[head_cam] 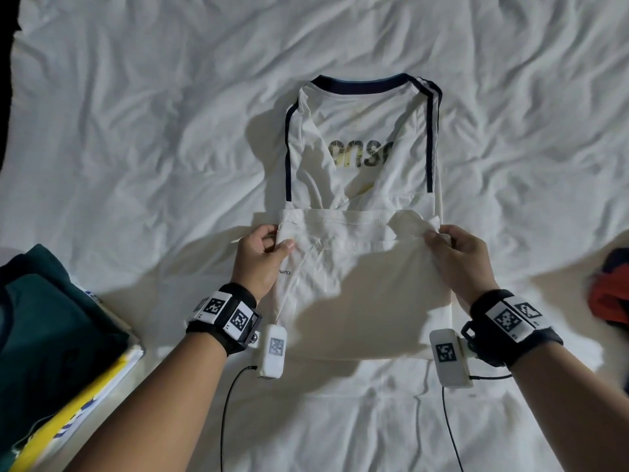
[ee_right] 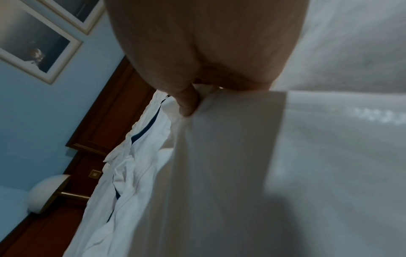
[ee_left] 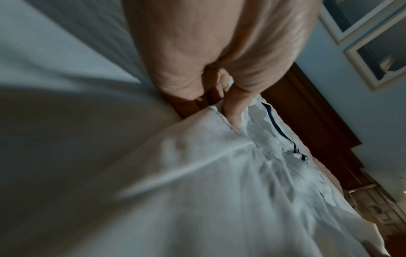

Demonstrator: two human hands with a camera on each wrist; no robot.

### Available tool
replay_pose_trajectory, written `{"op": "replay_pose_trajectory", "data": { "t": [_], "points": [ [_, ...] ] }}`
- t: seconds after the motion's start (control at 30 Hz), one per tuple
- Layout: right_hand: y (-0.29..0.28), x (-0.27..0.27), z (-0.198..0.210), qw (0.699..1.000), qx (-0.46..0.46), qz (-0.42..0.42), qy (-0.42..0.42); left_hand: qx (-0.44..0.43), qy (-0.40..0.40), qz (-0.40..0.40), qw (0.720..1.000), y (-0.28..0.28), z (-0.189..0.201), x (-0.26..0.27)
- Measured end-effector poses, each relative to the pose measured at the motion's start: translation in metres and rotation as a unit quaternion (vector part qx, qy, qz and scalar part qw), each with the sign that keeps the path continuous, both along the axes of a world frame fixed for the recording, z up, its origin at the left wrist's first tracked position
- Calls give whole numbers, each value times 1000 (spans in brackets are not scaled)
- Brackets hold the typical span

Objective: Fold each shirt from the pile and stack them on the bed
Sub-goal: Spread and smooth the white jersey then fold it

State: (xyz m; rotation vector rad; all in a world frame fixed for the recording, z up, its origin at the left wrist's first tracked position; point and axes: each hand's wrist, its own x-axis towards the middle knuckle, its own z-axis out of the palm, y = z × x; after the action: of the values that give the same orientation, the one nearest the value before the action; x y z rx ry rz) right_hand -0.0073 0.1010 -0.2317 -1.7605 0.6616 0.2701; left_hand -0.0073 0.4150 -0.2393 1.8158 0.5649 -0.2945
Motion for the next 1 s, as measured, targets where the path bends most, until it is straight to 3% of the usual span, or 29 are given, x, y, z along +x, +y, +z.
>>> {"op": "replay_pose_trajectory", "data": {
  "t": [0.13,0.23,0.3,0.37,0.47,0.57,0.63,0.77,0.83,0.9,1.0],
  "points": [
    [3,6,0,996,-81,33,11,27,-4,-3,1000,-5,5,-2],
    [9,5,7,979,-195,65,-14,183,-76,-61,978,-14,14,-7],
    [16,-4,15,944,-297,128,-57,330,-117,-158,923,-25,23,-17],
    [34,-18,23,894,-371,227,-104,414,-147,-260,860,-45,31,-30],
    [61,-43,11,809,-397,413,-135,441,-145,-409,786,-68,12,-49],
    [61,-49,-16,779,-401,470,-105,471,-101,-473,737,-67,-19,-52],
    [50,-46,-25,770,-426,469,-70,470,-99,-461,747,-60,-27,-46],
    [31,-42,-26,783,-438,440,-39,488,-77,-390,777,-46,-20,-42],
    [26,-45,-20,785,-441,431,-58,487,-103,-407,766,-42,-16,-48],
    [23,-53,-18,762,-438,468,-89,477,-109,-449,747,-38,-18,-54],
    [13,-62,-26,757,-435,484,-53,493,-52,-414,763,-25,-22,-57]
  ]
}}
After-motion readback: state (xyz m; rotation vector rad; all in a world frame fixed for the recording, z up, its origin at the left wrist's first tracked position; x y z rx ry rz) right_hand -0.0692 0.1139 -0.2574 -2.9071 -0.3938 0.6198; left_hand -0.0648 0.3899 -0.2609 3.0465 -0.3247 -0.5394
